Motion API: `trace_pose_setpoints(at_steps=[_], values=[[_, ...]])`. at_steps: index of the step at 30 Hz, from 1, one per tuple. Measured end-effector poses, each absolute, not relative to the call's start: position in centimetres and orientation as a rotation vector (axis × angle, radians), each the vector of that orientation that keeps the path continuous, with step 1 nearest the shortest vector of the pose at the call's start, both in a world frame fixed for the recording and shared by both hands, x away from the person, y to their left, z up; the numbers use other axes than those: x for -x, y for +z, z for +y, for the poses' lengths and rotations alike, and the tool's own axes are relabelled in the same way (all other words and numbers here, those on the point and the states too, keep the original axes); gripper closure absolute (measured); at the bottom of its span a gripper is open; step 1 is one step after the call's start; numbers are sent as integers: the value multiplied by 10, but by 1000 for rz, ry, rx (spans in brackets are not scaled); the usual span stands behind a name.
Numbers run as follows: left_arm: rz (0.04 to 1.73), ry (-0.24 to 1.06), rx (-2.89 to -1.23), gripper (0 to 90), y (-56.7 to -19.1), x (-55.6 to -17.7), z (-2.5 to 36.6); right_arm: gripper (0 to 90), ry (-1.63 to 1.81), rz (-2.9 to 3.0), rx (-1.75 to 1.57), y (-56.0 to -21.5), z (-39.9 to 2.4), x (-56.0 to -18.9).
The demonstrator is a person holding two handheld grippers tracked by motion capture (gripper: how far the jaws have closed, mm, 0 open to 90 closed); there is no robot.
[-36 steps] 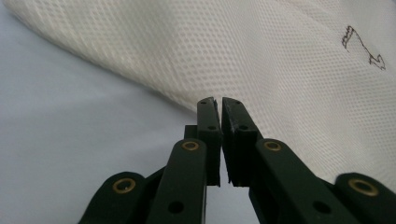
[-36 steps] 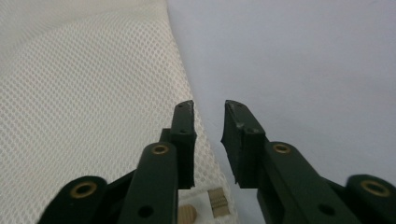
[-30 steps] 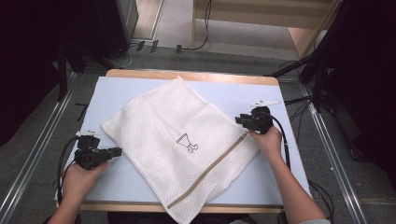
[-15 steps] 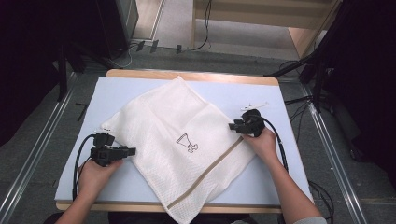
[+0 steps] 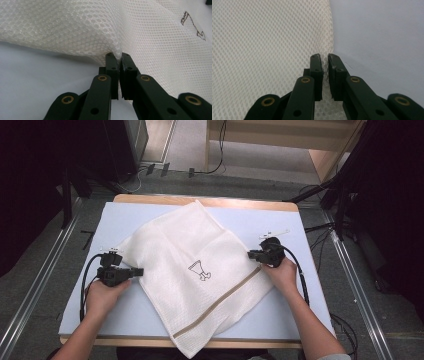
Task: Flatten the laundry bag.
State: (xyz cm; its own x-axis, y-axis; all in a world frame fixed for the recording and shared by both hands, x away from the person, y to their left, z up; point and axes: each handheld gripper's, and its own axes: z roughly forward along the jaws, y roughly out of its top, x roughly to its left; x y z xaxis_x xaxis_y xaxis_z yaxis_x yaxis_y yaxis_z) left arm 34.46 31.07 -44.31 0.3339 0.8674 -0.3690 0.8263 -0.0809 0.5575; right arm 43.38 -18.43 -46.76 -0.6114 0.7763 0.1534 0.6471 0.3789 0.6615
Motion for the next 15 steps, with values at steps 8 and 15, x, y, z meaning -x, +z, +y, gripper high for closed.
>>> trace_pose_setpoints(at_steps=[8,15], values=[[1476,147,-1909,876,-443,-385,315,840,1057,2438,-1278,-468,-185,-423],[1484,174,-1903,876,-444,-416,313,841,1058,2439,-1261,-469,-184,-407]])
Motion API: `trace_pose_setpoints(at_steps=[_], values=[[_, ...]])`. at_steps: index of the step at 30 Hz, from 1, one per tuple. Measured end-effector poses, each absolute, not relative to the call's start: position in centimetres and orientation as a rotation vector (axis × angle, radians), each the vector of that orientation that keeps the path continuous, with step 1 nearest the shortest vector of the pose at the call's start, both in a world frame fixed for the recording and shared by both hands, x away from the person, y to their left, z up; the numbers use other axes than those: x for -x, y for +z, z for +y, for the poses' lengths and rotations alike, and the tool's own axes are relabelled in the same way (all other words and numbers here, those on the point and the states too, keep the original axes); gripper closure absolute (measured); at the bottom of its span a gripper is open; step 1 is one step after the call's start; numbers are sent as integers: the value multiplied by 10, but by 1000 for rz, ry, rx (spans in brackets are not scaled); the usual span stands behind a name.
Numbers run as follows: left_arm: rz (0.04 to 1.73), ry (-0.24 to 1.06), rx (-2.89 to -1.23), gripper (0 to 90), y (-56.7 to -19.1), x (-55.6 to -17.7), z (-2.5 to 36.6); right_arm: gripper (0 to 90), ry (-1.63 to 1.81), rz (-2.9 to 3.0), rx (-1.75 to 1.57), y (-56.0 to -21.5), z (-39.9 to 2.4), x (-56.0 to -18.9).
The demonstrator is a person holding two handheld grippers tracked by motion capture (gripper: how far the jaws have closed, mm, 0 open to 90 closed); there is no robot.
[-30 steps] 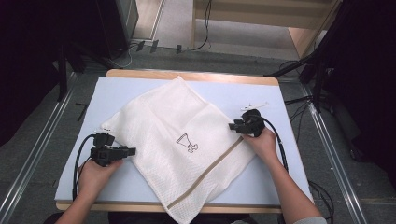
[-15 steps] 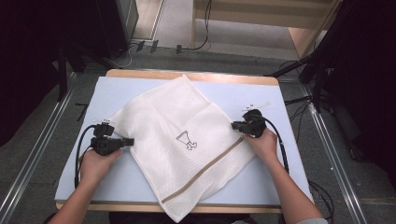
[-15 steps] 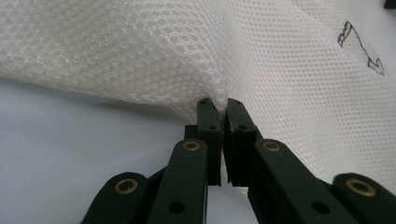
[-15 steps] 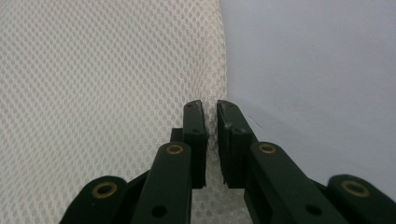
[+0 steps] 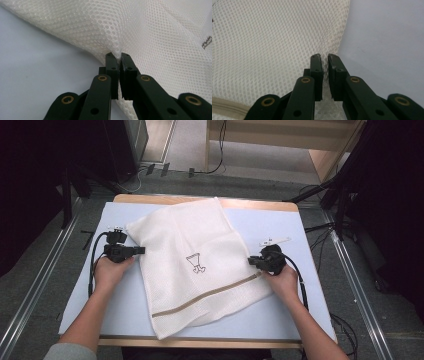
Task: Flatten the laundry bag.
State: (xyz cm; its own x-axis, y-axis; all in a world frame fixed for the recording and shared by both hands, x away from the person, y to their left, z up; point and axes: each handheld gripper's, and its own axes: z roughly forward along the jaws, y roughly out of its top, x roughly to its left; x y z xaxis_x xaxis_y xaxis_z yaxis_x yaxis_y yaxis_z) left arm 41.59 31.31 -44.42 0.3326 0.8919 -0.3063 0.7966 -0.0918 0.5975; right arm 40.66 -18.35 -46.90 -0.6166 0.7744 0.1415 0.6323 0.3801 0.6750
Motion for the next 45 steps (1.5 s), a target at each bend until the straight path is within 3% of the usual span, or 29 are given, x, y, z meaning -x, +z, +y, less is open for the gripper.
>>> trace_pose_setpoints(at_steps=[20,22,25,28,45], values=[[1419,188,-1941,839,-445,-452,290,806,1047,2499,-1187,-469,-176,-340],[1410,213,-1949,764,-446,-452,289,764,1066,2501,-1187,-470,-177,-339],[1421,196,-1947,576,-443,-449,294,708,1085,2492,-1181,-469,-180,-339],[1422,207,-1970,499,-436,-441,296,648,1091,2444,-1166,-464,-183,-338],[1459,134,-1989,499,-441,-357,306,519,1153,2368,-1192,-464,-184,-358]])
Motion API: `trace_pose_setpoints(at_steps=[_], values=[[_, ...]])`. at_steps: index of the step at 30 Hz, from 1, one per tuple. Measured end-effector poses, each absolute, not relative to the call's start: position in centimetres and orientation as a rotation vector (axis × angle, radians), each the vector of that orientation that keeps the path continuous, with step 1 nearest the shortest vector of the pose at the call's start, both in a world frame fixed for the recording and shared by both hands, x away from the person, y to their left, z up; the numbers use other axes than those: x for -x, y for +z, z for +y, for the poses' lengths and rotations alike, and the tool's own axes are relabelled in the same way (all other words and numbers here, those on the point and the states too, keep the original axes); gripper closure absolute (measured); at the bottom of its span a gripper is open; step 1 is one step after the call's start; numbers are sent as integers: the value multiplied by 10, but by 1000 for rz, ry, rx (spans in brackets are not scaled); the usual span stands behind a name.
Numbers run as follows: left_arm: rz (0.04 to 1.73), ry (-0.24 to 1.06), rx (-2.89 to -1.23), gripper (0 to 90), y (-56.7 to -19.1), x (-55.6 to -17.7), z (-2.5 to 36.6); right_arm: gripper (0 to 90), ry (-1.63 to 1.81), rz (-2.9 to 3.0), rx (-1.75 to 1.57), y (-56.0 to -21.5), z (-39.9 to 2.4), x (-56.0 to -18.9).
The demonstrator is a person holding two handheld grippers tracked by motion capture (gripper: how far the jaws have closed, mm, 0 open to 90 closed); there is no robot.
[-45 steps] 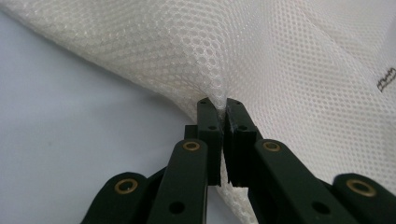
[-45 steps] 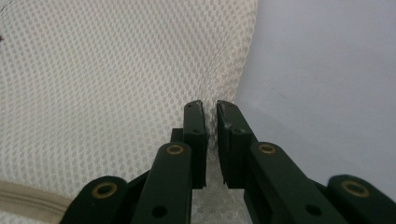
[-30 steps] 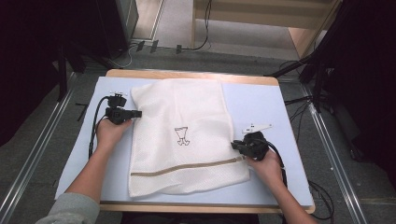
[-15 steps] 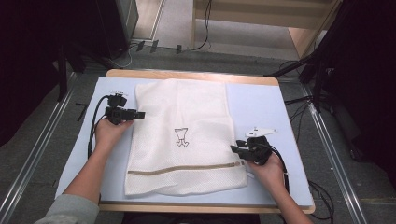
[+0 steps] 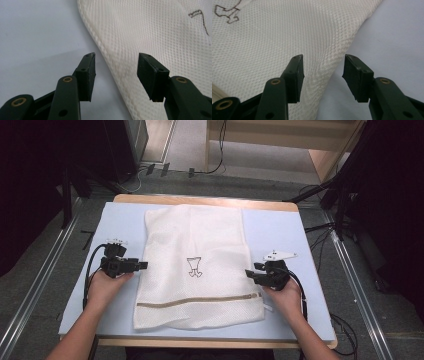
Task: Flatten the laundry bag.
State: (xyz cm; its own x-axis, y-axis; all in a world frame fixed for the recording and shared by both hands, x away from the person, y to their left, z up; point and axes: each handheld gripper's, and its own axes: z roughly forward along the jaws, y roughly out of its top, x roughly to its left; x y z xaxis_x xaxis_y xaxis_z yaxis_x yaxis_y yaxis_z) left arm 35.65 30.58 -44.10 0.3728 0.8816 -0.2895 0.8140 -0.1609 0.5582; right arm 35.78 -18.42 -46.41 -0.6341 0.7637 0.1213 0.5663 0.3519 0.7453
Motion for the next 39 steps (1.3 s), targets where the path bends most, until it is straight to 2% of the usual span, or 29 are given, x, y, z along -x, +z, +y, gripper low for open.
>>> trace_pose_setpoints(at_steps=[6,9,10,14,16,33,39], values=[[1460,121,-1965,533,-449,-353,298,553,1116,2390,-1227,-475,-181,-371],[1444,141,-1997,608,-449,-350,293,585,1110,2419,-1237,-475,-177,-375],[1442,117,-1995,661,-450,-350,292,597,1101,2426,-1242,-475,-175,-374],[1447,119,-2010,817,-451,-355,289,786,1045,2468,-1180,-472,-168,-373],[1450,112,-2011,848,-450,-360,289,830,1045,2479,-1187,-471,-167,-374],[1436,197,-1980,848,-449,-417,295,823,1130,2428,-1283,-476,-173,-406],[1448,182,-1951,835,-453,-427,297,829,1125,2421,-1299,-476,-170,-418]])
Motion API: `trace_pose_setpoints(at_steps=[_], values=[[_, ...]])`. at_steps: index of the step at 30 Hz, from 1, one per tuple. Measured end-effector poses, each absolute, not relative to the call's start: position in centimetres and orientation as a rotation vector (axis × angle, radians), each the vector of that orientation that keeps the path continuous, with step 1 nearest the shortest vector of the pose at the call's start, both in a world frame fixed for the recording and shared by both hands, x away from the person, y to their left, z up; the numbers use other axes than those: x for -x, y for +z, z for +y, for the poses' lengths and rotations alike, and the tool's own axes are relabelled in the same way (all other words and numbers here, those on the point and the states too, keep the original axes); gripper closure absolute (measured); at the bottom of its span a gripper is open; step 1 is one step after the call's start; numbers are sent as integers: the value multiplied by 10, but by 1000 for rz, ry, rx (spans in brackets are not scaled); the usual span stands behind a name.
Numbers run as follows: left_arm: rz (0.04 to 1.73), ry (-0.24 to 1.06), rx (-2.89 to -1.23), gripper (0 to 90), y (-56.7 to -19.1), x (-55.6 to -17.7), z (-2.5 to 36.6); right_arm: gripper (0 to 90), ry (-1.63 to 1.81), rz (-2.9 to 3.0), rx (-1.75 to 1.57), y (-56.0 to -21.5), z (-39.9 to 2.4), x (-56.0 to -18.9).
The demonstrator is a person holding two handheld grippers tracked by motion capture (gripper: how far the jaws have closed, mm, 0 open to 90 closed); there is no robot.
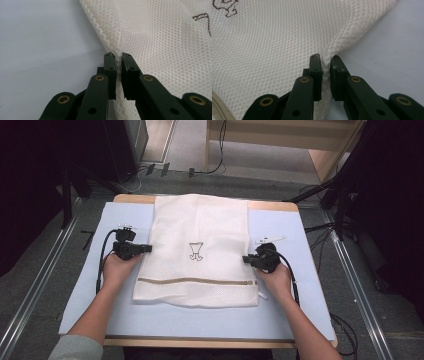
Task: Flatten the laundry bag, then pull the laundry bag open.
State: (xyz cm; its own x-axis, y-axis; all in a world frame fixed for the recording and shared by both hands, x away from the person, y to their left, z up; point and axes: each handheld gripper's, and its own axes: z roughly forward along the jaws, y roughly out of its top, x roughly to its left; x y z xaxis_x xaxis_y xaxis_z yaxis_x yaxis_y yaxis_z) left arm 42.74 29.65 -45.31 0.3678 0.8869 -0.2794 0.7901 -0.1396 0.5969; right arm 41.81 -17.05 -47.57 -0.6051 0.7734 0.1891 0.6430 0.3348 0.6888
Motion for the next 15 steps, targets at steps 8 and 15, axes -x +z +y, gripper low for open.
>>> trace_pose_setpoints(at_steps=[8,15], values=[[1410,155,-1922,595,-442,-418,301,670,1117,2406,-1325,-470,-176,-414],[1350,121,-1940,494,-427,-405,298,643,1153,2388,-1331,-459,-182,-403]])
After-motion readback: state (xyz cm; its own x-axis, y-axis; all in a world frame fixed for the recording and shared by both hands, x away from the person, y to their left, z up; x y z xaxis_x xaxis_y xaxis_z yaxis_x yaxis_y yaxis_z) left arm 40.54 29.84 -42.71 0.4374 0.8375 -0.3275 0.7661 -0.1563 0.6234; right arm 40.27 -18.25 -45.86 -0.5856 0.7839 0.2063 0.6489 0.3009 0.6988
